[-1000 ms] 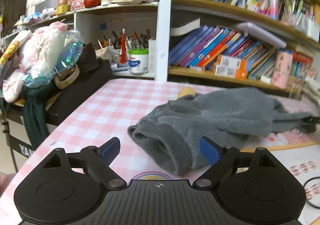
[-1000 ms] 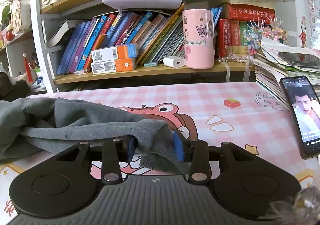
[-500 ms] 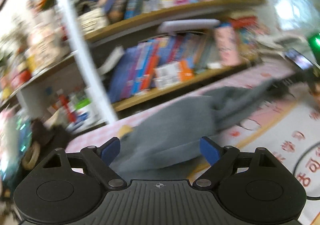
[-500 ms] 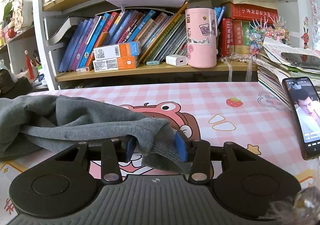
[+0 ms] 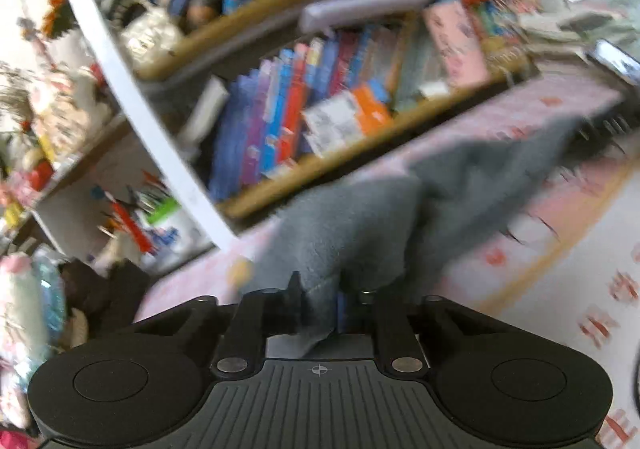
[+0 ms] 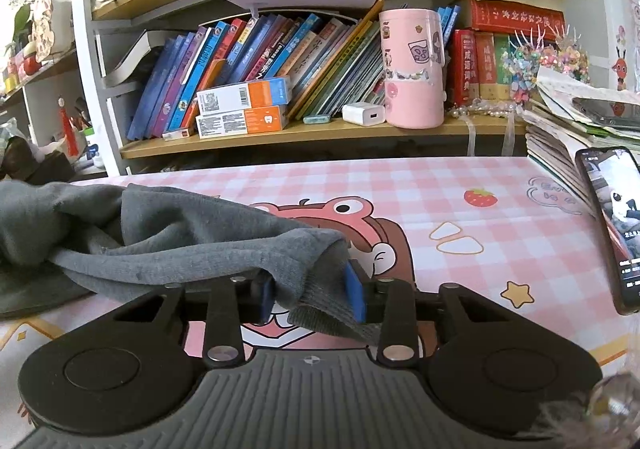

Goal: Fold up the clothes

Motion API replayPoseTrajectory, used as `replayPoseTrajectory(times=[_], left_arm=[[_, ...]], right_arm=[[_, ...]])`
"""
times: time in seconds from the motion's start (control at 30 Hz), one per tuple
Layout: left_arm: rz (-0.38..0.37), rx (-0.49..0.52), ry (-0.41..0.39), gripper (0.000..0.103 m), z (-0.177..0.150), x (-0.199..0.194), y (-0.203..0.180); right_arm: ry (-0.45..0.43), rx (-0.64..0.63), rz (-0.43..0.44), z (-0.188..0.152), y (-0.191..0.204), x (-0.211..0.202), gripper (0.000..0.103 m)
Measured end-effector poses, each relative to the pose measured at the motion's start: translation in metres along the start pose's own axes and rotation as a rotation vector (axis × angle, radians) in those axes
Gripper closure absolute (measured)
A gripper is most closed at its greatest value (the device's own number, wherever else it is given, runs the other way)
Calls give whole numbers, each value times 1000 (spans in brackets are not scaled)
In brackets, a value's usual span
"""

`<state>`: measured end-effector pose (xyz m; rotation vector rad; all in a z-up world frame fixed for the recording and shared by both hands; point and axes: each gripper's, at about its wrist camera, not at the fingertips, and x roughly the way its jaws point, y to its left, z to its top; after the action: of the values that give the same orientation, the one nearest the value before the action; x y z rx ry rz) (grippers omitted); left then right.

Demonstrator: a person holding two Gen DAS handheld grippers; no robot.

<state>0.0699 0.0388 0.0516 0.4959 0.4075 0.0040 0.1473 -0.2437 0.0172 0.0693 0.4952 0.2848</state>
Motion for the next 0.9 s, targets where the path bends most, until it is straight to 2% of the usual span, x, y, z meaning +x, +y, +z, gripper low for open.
replayPoseTrajectory(times=[0.13,0.27,0.43,0.57,0.67,0.77,0.83,0.9], left_arm=[[119,-138,-69,91,32,-6,62],[208,-180,-131,91,60,-18,102],[284,-144,-194,91,105,-36,126],[338,-94,-280,91,144,-58,135],[346,-102,-348,91,165,-77,138],[338,-95,-396,91,179,-88,133],[325,-85,-407,91,186,-88,128],[296,-74,-409,91,191,-83,119]], right_arm=[[2,-16,13,-1,3,-1,71],[1,-56,35,-2,11,-3,73],[5,-89,73,-3,20,-4,73],[7,-98,100,-5,24,-5,74],[3,-99,105,-5,25,-5,75],[-22,-45,106,-2,18,-8,79],[-44,1,116,0,12,-12,80],[-68,61,170,2,6,-19,81]])
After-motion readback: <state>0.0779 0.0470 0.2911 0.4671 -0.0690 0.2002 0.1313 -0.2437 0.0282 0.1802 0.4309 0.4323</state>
